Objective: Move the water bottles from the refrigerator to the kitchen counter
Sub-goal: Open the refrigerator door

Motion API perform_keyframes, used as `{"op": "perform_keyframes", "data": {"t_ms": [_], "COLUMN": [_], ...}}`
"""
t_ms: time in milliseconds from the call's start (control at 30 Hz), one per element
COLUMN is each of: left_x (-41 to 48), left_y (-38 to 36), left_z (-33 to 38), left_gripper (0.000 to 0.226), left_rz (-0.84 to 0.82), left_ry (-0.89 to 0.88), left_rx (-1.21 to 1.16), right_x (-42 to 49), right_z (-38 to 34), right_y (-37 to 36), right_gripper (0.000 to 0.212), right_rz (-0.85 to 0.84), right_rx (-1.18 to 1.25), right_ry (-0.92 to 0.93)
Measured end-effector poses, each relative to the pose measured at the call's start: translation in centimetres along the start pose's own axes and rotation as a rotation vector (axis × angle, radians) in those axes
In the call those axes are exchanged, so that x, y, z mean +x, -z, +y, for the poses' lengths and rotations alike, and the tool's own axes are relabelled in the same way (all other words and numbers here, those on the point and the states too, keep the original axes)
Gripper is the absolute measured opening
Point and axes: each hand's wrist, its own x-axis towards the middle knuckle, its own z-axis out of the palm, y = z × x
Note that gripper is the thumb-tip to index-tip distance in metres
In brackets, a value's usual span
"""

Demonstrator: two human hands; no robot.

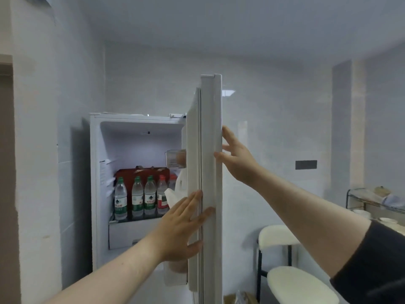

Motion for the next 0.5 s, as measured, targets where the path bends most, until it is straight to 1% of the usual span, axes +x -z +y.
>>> {"op": "perform_keyframes", "data": {"t_ms": [133, 267, 367, 400, 500], "left_x": [3.6, 7.4, 10.1, 10.9, 13.0], "left_y": [-0.6, -1.3, -1.7, -1.8, -2.2], "left_z": [2.6, 5.2, 7.4, 8.1, 10.0], "left_gripper": [0.087, 0.078, 0.078, 0.079, 0.079], "left_rz": [-0.092, -0.151, -0.198, -0.222, -0.264], "left_ry": [-0.049, -0.06, -0.046, -0.035, -0.013], "left_rx": [0.012, 0.032, 0.066, 0.072, 0.087], "right_x": [-1.2, -1.7, -1.9, -1.9, -2.2], "right_z": [0.9, 2.1, 3.3, 3.7, 5.3], "right_y": [3.7, 6.8, 8.5, 8.9, 10.2], "right_gripper": [0.071, 0.058, 0.048, 0.049, 0.068], "right_rz": [0.012, 0.06, 0.124, 0.151, 0.216], "right_rx": [0.3, 0.362, 0.434, 0.452, 0.45], "right_ry": [-0.112, -0.215, -0.267, -0.274, -0.351]}}
